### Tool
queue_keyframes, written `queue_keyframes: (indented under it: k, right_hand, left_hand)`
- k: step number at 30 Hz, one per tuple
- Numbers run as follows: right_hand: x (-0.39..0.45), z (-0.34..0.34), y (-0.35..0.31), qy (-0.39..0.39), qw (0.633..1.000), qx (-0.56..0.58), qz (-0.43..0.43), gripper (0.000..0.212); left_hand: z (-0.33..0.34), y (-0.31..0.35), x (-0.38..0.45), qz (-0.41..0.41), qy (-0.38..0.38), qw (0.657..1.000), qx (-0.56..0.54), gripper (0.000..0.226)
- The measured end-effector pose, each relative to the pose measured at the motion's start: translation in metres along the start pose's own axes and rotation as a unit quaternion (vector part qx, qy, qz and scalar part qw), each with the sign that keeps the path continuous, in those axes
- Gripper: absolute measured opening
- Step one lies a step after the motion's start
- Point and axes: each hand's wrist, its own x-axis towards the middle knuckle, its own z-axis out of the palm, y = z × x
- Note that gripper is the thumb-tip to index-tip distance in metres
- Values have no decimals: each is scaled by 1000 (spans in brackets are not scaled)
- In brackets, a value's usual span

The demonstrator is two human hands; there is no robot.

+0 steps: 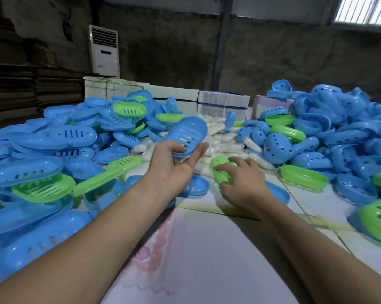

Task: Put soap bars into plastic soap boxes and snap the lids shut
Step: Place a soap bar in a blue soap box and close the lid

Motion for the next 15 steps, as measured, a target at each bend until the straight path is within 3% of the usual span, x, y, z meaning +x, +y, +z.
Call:
queue_keyframes:
  k: [3, 6, 9, 15]
  right_hand:
    - [3, -4, -6, 59, 998, -17, 22, 38]
    - [13, -3, -22, 84, 995, -42, -32, 37]
    - [29, 6, -39, 39, 994, -88, -49, 50]
    - [67, 0, -50, -128, 985, -95, 59, 50]
  left_hand:
    - [2, 2, -1, 9, -22, 1000, -6, 31]
    - [3, 4, 3, 16, -46, 999, 14, 31]
    - [2, 5, 5, 6, -41, 999, 19, 36]
    - [-3, 8, 5, -7, -37, 999, 26, 32]
